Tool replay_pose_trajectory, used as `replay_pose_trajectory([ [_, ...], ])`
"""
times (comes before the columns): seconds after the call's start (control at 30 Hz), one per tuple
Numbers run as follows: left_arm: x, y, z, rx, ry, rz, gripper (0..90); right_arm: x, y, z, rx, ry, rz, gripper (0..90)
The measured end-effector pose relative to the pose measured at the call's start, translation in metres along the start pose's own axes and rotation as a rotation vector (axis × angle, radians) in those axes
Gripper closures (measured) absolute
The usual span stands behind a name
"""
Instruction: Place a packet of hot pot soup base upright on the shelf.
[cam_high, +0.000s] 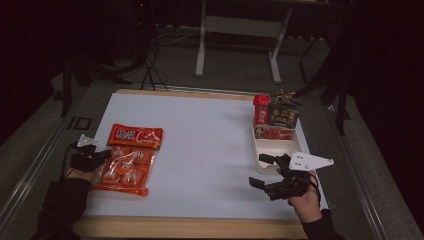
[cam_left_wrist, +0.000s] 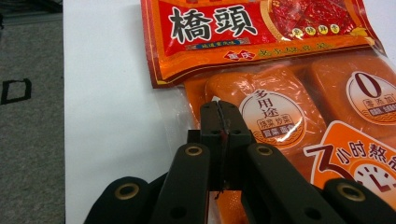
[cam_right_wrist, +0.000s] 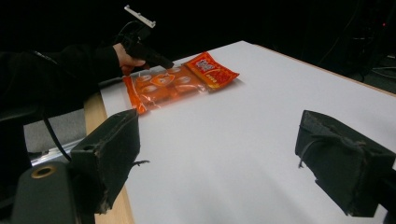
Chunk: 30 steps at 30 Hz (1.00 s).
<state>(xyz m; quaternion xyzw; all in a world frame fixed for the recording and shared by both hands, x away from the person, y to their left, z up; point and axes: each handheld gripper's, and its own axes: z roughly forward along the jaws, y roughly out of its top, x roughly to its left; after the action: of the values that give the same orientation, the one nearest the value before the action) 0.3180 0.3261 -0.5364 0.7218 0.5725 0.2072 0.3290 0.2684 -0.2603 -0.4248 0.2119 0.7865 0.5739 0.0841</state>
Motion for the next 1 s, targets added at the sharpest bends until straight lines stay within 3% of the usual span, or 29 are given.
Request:
replay_pose_trajectory([
  [0.23, -0.006, 0.0, 0.0, 0.005, 0.017, 0.004, 90.0, 0.0, -0.001, 0.002, 0.013, 0.004, 0.0, 14.1],
  [0.43, -0.014, 0.001, 0.003, 0.004, -0.012, -0.008, 90.0, 0.0, -0.001, 0.003, 0.015, 0.008, 0.007, 14.2],
  [1.0, -0.075, 0.013, 0.02, 0.026, -0.151, 0.036, 90.0, -0.001, 0.0, 0.001, 0.016, 0.004, 0.003, 14.3],
])
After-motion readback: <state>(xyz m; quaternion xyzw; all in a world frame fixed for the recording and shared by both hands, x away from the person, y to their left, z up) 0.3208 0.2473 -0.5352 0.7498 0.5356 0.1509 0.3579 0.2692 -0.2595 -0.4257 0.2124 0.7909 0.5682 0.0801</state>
